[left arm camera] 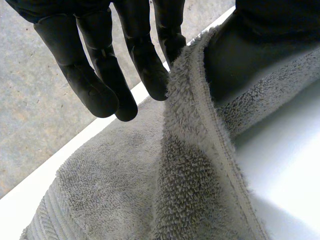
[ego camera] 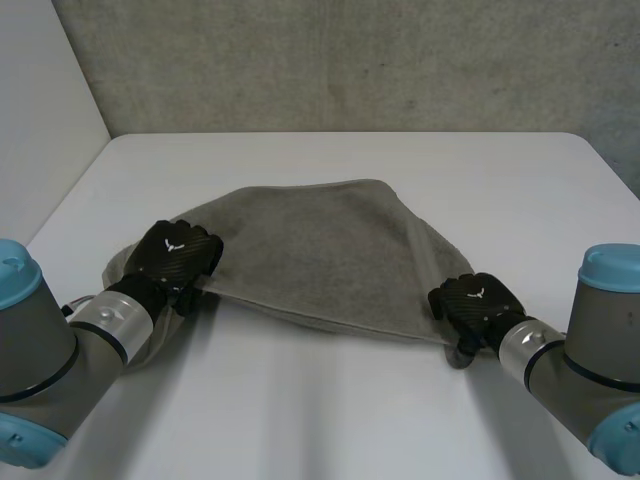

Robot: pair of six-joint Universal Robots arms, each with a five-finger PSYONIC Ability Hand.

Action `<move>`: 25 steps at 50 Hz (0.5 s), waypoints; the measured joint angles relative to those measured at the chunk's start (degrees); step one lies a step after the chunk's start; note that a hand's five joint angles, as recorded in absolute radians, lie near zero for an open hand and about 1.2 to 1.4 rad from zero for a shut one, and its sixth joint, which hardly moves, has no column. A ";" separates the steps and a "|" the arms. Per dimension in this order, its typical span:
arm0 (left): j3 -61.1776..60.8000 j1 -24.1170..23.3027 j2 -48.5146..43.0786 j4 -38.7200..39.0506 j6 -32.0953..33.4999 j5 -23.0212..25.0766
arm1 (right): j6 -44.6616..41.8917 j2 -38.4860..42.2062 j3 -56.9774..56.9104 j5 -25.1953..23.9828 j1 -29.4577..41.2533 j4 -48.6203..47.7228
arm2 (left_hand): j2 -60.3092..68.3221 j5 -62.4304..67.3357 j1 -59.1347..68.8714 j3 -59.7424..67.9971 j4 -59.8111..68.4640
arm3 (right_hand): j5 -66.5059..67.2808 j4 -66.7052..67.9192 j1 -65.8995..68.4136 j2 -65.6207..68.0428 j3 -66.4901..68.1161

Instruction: Fold the towel.

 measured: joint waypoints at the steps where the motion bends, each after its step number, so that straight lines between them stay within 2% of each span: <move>1: 0.00 -0.01 0.00 0.00 -0.01 0.00 | 0.00 0.48 -0.45 0.08 0.01 -0.19 | 0.00 0.00 0.00 0.00 0.00 | 1.68 2.06 2.09 1.85 2.10; 2: 0.00 -0.02 0.00 0.00 -0.01 0.00 | -0.01 0.70 -0.70 0.12 0.01 -0.31 | 0.00 0.00 0.00 0.00 0.00 | 2.52 3.43 3.24 3.18 3.47; 4: 0.00 -0.03 0.00 0.00 -0.02 0.00 | -0.01 1.26 -1.47 0.36 0.02 -0.70 | 0.00 0.00 0.00 0.00 0.00 | 9.27 14.26 14.00 14.34 14.26; 7: -0.01 -0.03 0.00 0.00 -0.03 0.00 | 0.00 1.44 -2.04 0.73 0.01 -1.17 | 0.00 0.00 0.00 0.00 0.00 | 15.57 20.69 20.85 20.95 20.97; 10: -0.01 0.00 0.00 0.01 -0.03 -0.02 | 0.05 1.39 -2.43 1.33 -0.03 -1.60 | 0.00 0.00 0.00 0.00 0.00 | 20.93 21.62 21.95 21.47 21.73; 25: -0.16 -0.03 0.00 0.01 -0.03 -0.02 | -0.07 1.18 -2.65 2.16 -0.69 -1.63 | 0.00 0.00 0.00 0.00 0.00 | 21.15 21.68 21.96 21.52 21.79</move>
